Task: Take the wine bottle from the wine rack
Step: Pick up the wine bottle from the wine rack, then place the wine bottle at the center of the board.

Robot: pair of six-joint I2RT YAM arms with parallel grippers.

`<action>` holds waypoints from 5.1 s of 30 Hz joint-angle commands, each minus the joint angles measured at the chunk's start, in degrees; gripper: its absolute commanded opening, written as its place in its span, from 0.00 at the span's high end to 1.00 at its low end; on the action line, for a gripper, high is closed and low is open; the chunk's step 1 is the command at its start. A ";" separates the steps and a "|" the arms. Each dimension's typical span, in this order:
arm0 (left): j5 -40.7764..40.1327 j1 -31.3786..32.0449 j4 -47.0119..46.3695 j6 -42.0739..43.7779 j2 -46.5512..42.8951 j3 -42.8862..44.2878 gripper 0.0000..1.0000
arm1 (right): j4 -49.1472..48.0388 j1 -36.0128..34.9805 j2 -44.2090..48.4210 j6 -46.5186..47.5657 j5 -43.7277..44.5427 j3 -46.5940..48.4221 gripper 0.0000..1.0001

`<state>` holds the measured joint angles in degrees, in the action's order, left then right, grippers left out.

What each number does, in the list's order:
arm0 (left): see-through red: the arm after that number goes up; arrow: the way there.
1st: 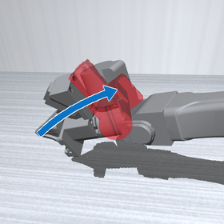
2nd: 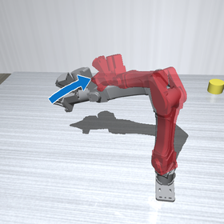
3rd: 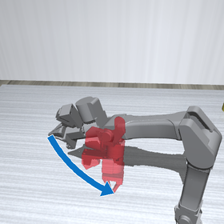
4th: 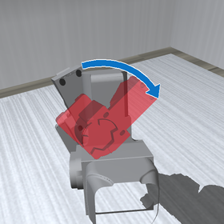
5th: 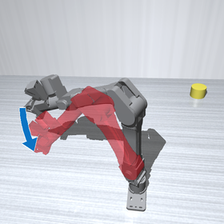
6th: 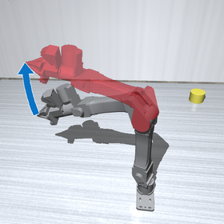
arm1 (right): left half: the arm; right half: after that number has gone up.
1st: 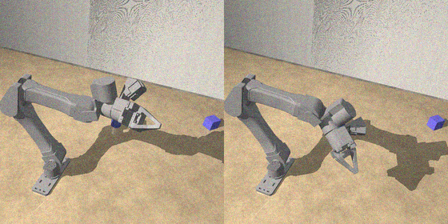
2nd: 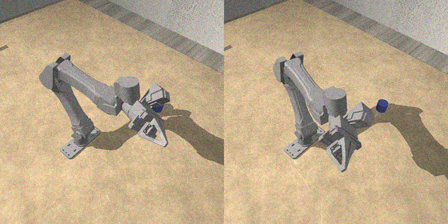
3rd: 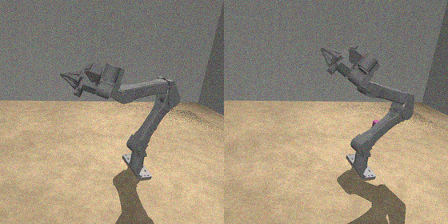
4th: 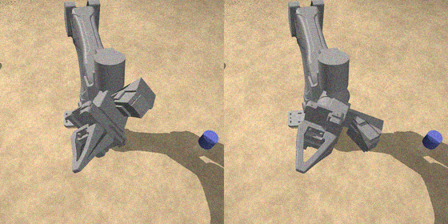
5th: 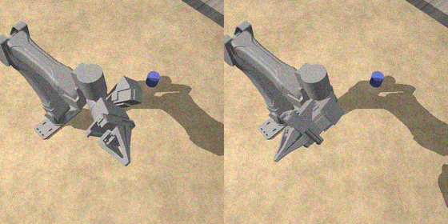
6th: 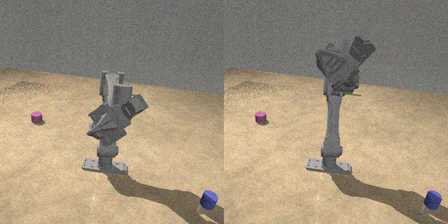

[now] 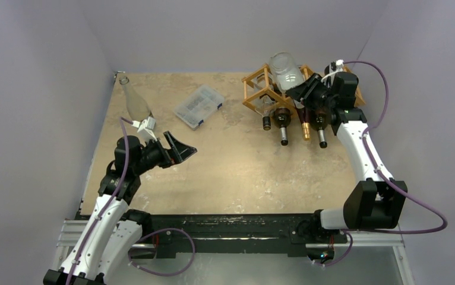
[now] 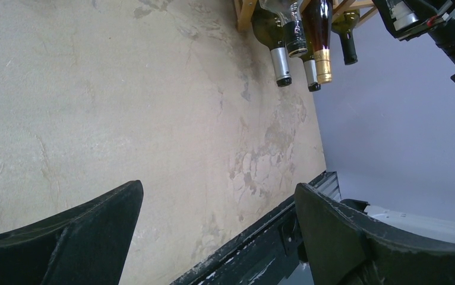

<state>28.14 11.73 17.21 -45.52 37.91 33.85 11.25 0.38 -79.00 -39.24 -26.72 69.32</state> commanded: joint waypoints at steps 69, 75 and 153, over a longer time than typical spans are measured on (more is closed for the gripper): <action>-11.44 14.19 -19.24 -0.92 61.62 51.90 0.63 | -24.69 -0.51 1.65 -14.55 -19.67 0.29 1.00; -11.11 14.67 -17.30 0.59 64.30 54.73 0.69 | -24.96 -0.56 1.98 -14.09 -20.68 0.13 1.00; -15.99 24.34 -44.25 -5.53 32.12 -9.16 0.70 | 27.57 -31.55 0.86 44.15 0.94 4.88 1.00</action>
<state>11.92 36.05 -21.15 -51.44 73.01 25.98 39.46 -29.26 -79.29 -1.89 -26.17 65.93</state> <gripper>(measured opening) 0.299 0.400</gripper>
